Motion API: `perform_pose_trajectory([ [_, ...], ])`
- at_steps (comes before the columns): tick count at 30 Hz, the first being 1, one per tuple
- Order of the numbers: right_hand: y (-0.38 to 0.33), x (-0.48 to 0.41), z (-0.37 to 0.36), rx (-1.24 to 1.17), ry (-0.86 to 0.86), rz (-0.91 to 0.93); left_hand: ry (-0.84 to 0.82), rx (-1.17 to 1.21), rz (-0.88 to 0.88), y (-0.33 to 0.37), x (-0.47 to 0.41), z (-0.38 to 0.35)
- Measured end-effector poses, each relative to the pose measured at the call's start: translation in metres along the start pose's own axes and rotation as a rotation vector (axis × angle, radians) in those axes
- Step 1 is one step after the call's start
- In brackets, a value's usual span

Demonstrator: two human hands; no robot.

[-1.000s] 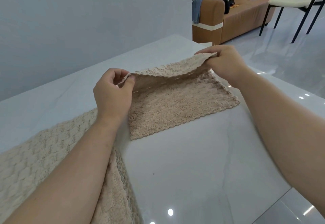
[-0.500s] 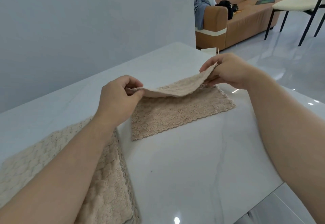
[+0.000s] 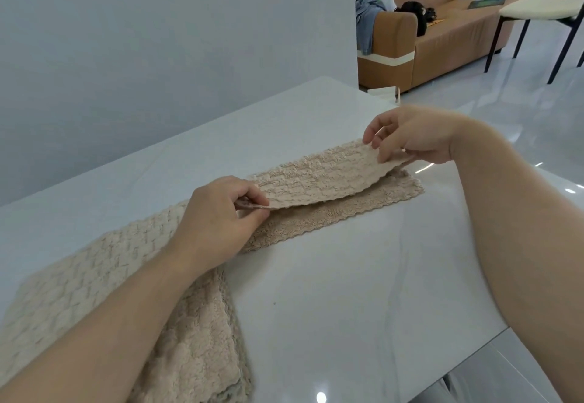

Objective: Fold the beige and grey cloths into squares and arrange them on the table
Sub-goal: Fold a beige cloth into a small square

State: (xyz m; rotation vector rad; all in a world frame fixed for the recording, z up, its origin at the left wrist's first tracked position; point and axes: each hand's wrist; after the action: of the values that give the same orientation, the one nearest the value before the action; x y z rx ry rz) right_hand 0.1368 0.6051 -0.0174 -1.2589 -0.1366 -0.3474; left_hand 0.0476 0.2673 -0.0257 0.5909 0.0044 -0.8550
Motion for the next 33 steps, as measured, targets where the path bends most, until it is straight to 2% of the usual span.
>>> perform_pose_trajectory([
  [5, -0.002, 0.009, 0.002, 0.030, -0.058, -0.013, -0.004, -0.001, 0.002, -0.003, 0.006, 0.002],
  [14, -0.007, 0.019, 0.001, 0.163, -0.152, -0.049, -0.067, -0.116, -0.156, -0.008, 0.022, -0.007],
  [29, -0.012, 0.019, -0.009, 0.529, -0.094, -0.057, -0.103, -0.140, -0.174, -0.011, 0.023, -0.010],
  [33, -0.015, 0.018, -0.015, 0.673, -0.093, -0.110, -0.112, -0.247, -0.195, -0.008, 0.021, -0.009],
])
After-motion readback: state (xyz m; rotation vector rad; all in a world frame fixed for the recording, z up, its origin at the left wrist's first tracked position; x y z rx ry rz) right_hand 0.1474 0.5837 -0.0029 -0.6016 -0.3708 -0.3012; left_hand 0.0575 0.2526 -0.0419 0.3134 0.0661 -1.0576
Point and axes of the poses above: each hand's wrist, its own x-axis away from the middle knuckle, its own z-axis out of the back of the hand, y = z × x, and after that the axes turned 6 degrees about -y, right-handed
